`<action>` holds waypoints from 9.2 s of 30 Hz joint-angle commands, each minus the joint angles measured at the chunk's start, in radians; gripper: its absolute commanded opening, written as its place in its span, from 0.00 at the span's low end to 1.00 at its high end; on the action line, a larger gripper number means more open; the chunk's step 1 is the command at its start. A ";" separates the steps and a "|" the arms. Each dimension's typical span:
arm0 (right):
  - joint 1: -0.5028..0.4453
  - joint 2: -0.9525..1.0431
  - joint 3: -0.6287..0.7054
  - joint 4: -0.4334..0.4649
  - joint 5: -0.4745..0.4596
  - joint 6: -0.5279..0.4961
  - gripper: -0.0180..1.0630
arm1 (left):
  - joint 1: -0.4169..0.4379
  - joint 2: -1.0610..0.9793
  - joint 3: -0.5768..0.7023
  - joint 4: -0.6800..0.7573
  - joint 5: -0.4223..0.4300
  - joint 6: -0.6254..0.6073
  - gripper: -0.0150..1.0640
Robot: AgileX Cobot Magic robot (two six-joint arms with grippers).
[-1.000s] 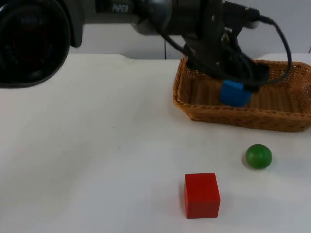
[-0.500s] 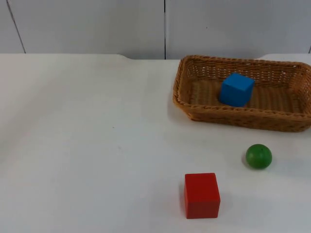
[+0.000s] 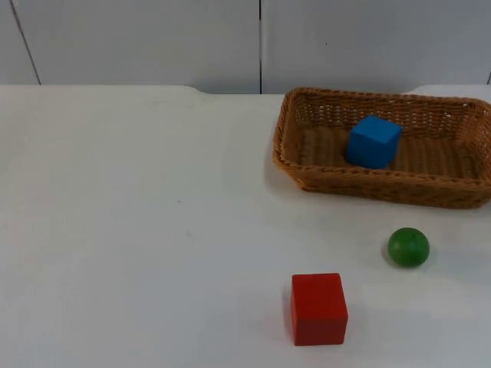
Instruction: Place all geometric objects except the red cube into the basket.
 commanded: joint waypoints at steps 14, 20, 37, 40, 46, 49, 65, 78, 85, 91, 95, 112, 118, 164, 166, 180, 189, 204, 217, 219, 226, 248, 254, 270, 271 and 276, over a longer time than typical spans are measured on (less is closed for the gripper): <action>0.418 0.370 0.250 -0.329 -0.192 0.419 0.99 | 0.163 -0.335 0.258 0.099 0.062 -0.119 0.98; 0.485 0.585 0.261 -0.456 -0.327 0.588 0.99 | 0.163 -0.335 0.258 0.105 0.062 -0.119 0.98; 0.483 1.006 0.245 -1.049 -0.552 1.471 0.99 | 0.163 -0.333 0.258 0.111 0.044 -0.119 0.98; 0.483 1.033 0.233 -1.133 -0.556 1.561 0.99 | 0.163 -0.320 0.258 0.111 0.044 -0.119 0.98; 0.483 1.059 0.203 -1.150 -0.577 1.573 0.97 | 0.163 -0.304 0.258 0.111 0.041 -0.119 0.98; 0.483 1.082 0.188 -1.143 -0.575 1.573 0.80 | 0.163 -0.302 0.258 0.111 0.033 -0.119 0.98; 0.484 1.026 0.188 -1.132 -0.467 1.551 0.02 | 0.163 -0.299 0.258 0.136 -0.009 -0.119 0.98; 0.518 0.551 0.188 -1.215 -0.319 1.517 0.02 | 0.163 -0.299 0.258 0.138 -0.008 -0.119 0.98; 0.429 0.568 0.188 -1.406 -0.301 1.579 0.02 | 0.163 -0.299 0.258 0.138 -0.011 -0.119 0.98; 0.266 0.689 0.188 -1.590 -0.485 1.768 0.02 | 0.163 -0.299 0.258 0.134 -0.011 -0.119 0.98; 0.201 0.808 0.150 -1.633 -0.547 1.805 0.02 | 0.163 -0.299 0.258 0.134 -0.011 -0.119 0.98; 0.191 1.147 -0.126 -1.678 -0.630 1.788 0.02 | 0.163 -0.299 0.258 0.137 -0.011 -0.125 0.98; 0.191 1.180 -0.126 -1.676 -0.628 1.787 0.02 | 0.163 -0.299 0.258 0.138 -0.011 -0.125 0.98; 0.193 0.131 0.334 -1.827 -0.986 1.879 0.98 | 0.163 -0.299 0.258 0.100 0.009 -0.069 0.98; 0.193 0.118 0.347 -1.827 -0.984 1.895 0.98 | 0.163 -0.299 0.258 0.087 0.007 -0.069 0.98; 0.195 0.130 0.384 -1.789 -0.764 1.940 0.97 | 0.163 -0.307 0.258 0.059 0.062 -0.053 0.98; 0.193 0.196 0.391 -1.425 -0.724 1.519 0.95 | 0.163 -0.307 0.258 0.059 0.060 -0.053 0.98; 0.193 0.178 0.357 -0.473 -0.549 0.474 0.95 | 0.163 -0.307 0.258 0.059 0.059 -0.047 0.98; 0.191 -0.306 0.341 -0.553 -0.478 0.474 0.95 | 0.163 -0.319 0.258 0.021 0.076 -0.042 0.98; 0.191 -0.367 0.341 -0.602 -0.417 0.474 0.95 | 0.159 -0.328 0.258 0.007 0.053 -0.021 0.98; 0.191 -0.490 0.250 -0.648 -0.175 0.499 0.95 | 0.137 -0.471 0.258 0.093 -0.128 0.025 0.98; 0.192 -0.482 0.159 -0.878 0.007 0.662 0.99 | 0.139 -0.559 0.298 0.218 -0.010 -0.146 0.99; 0.192 -0.484 0.117 -0.819 -0.086 0.639 0.99 | 0.139 -0.578 0.298 0.216 -0.090 -0.146 0.99; 0.060 -0.673 0.133 -0.514 -0.038 0.319 0.99 | 0.139 -0.867 0.478 0.179 -0.020 -0.173 0.99; 0.023 -0.691 0.133 -0.439 -0.040 0.245 0.99 | 0.139 -0.889 0.491 0.163 -0.034 -0.175 0.99; -0.064 -0.771 0.152 -0.255 -0.039 0.046 0.99 | 0.139 -0.940 0.529 0.210 -0.048 -0.157 0.99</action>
